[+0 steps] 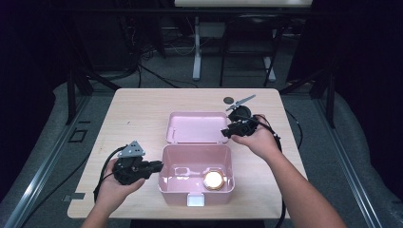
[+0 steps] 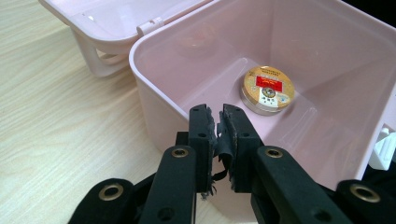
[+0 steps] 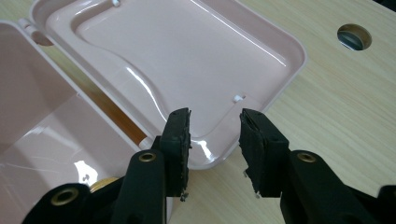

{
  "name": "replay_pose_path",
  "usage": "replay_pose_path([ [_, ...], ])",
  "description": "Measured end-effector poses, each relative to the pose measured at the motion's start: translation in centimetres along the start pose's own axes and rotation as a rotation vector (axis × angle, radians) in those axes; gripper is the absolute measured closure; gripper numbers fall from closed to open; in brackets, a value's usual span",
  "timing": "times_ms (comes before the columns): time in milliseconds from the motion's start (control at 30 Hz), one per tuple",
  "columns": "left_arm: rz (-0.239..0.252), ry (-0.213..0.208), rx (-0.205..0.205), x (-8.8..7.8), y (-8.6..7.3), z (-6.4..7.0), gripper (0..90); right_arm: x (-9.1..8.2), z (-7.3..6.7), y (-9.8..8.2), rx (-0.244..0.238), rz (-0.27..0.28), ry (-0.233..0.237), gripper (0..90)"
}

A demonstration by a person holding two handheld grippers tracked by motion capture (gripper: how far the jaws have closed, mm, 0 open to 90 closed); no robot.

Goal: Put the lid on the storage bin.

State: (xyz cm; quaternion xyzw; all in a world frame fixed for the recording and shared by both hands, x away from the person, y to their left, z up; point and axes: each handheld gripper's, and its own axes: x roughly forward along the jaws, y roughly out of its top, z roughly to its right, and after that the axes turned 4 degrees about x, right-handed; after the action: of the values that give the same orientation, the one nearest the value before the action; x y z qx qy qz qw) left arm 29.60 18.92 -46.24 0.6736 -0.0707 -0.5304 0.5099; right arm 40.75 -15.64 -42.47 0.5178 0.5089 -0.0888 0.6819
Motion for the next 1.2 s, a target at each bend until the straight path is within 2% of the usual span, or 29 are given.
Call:
replay_pose_path([
  [200, 0.002, 0.002, 0.0, 0.0, 0.0, 0.0, 82.5, 0.3, 0.4, 0.2, 0.037, 0.002, -0.011, 62.7],
  [367, 0.002, 0.003, -0.001, 0.0, 0.0, 0.0, 82.5, 0.6, 0.8, 0.4, 0.043, 0.016, -0.023, 63.0],
  [433, 0.0, 0.003, 0.001, 0.0, 0.0, 0.0, 82.5, 0.7, 0.8, 0.5, 0.063, 0.021, -0.025, 63.0],
  [867, -0.001, 0.0, -0.001, 0.0, 0.0, 0.1, 82.6, 2.0, 1.5, 1.1, 0.108, 0.023, -0.054, 63.2],
  [1200, 0.0, 0.001, -0.001, 0.0, 0.0, 0.1, 82.6, 3.3, 2.0, 1.5, 0.172, 0.025, -0.084, 63.6],
])
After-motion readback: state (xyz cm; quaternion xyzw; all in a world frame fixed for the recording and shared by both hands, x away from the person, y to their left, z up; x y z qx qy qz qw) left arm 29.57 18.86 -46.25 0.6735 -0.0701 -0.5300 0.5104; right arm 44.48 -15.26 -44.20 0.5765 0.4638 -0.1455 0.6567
